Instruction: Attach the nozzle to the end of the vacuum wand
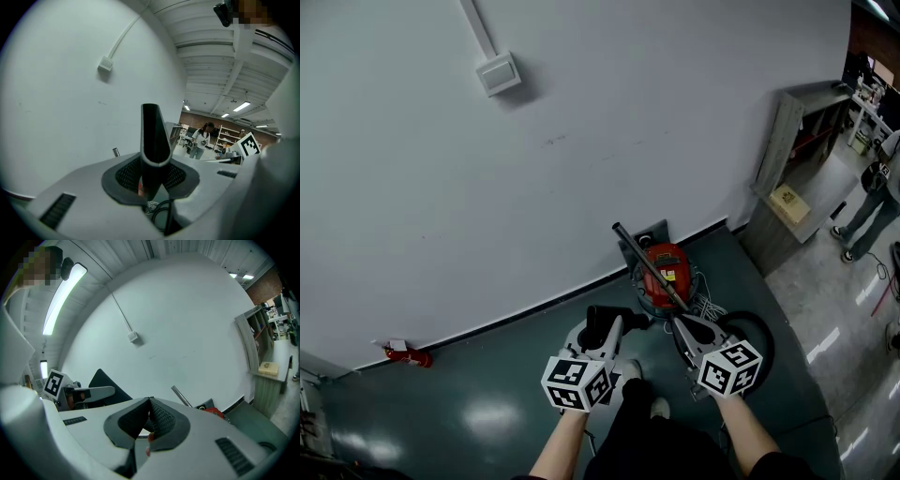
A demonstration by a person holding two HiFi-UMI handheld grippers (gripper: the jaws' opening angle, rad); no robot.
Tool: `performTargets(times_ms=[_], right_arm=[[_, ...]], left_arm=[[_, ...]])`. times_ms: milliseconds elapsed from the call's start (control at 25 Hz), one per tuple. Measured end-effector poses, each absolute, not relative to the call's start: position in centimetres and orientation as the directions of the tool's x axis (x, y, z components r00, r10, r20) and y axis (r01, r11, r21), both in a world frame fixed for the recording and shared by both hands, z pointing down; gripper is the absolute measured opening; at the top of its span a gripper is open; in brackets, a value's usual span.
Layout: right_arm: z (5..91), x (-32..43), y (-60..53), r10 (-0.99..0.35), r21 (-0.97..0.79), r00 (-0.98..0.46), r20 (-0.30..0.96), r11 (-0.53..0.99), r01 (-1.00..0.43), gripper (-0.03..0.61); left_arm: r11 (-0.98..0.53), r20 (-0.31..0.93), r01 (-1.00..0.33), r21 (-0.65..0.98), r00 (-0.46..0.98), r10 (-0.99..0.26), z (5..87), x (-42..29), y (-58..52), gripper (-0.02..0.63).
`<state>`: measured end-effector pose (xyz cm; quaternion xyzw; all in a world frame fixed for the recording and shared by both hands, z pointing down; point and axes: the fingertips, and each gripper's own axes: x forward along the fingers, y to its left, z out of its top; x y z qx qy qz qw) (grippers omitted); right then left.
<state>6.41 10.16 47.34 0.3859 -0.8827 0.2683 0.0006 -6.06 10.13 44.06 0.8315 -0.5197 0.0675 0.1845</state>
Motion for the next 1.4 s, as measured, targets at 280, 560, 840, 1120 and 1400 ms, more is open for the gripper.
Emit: performTargets(times_ms=[280, 560, 840, 1120, 1400], right_arm=[[48.1, 5.0, 6.8, -0.675, -0.488, -0.705, 0.217, 0.551, -0.677, 0.017], [48.7, 3.8, 3.1, -0.677, -0.495, -0.700, 0.225, 0.540, -0.681, 0.017], [48.9, 2.1, -0.2, -0.681, -0.498, -0.694, 0.235, 0.529, -0.687, 0.017], [48.8, 0.1, -3.0, -0.686, -0.496, -0.682, 0.255, 0.512, -0.701, 0.017], [49.1, -1.5, -5.0, -0.694, -0.486, -0.665, 0.276, 0.496, -0.719, 0.017]], left_arm=[[-0.377, 0.314, -0.894, 0.243, 0.440, -0.841, 44.6, -7.8, 6.6, 0.084], [-0.386, 0.320, -0.890, 0.243, 0.449, -0.834, 45.1, -8.8, 2.6, 0.084], [-0.393, 0.322, -0.886, 0.247, 0.457, -0.829, 45.3, -10.4, -0.8, 0.084], [-0.407, 0.333, -0.876, 0.260, 0.477, -0.814, 45.4, -12.3, -3.8, 0.084], [-0.426, 0.336, -0.861, 0.276, 0.502, -0.797, 45.7, -13.9, -6.2, 0.084]])
